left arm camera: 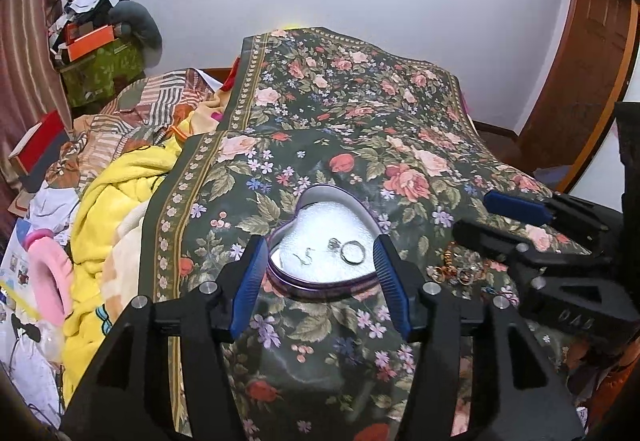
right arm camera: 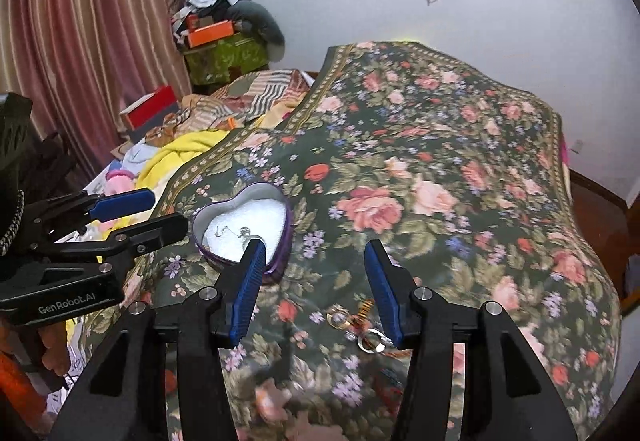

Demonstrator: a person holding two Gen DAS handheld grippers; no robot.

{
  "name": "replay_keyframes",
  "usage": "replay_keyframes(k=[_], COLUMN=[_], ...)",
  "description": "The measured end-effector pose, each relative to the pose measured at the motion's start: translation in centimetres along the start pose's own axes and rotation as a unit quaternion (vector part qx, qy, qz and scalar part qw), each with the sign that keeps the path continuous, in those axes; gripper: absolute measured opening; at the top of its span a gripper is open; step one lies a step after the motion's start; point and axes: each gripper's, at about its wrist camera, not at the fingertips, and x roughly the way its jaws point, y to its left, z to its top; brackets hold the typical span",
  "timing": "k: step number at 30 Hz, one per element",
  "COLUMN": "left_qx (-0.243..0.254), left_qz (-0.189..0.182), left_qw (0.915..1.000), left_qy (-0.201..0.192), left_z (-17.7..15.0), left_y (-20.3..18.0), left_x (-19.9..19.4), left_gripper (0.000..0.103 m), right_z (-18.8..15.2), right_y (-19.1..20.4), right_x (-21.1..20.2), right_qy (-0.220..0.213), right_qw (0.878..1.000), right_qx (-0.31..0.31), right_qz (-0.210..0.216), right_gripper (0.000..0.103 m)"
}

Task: Organize jewelry
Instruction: 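Lift the left gripper away from the tin, then grasp the red-and-blue beaded bracelet with the right gripper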

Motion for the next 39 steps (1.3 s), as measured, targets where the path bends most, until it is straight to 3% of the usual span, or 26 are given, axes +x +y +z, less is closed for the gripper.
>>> replay_keyframes(k=[12,20,32,39], left_qx=[0.026,0.049,0.062,0.061], left_qz=[-0.018,-0.043,-0.074,-0.072], left_qw=[0.9995,0.9975,0.9916,0.99], left_qy=[-0.002,0.029,0.086,0.105], left_z=[-0.9,-2.2,-4.5,-5.5], left_y=[-3.9,-7.4,-10.3,-10.1], left_x=[-2.3,-1.0,2.8,4.1], left_gripper=[0.057,0.057,0.057,0.057], right_z=[-3.0,-6.0,-9.6,-9.5], right_y=[-4.1,-7.3,-7.4,-6.0], right_x=[-3.6,-4.3,-1.3,1.4], right_qy=[0.002,0.031,0.104,0.134], right_qw=[0.999,0.995,0.991,0.99], right_qx=[0.038,0.067,0.081,0.032], right_qz=[-0.039,-0.062,-0.026,-0.032], right_gripper=[0.048,0.048,0.048,0.048])
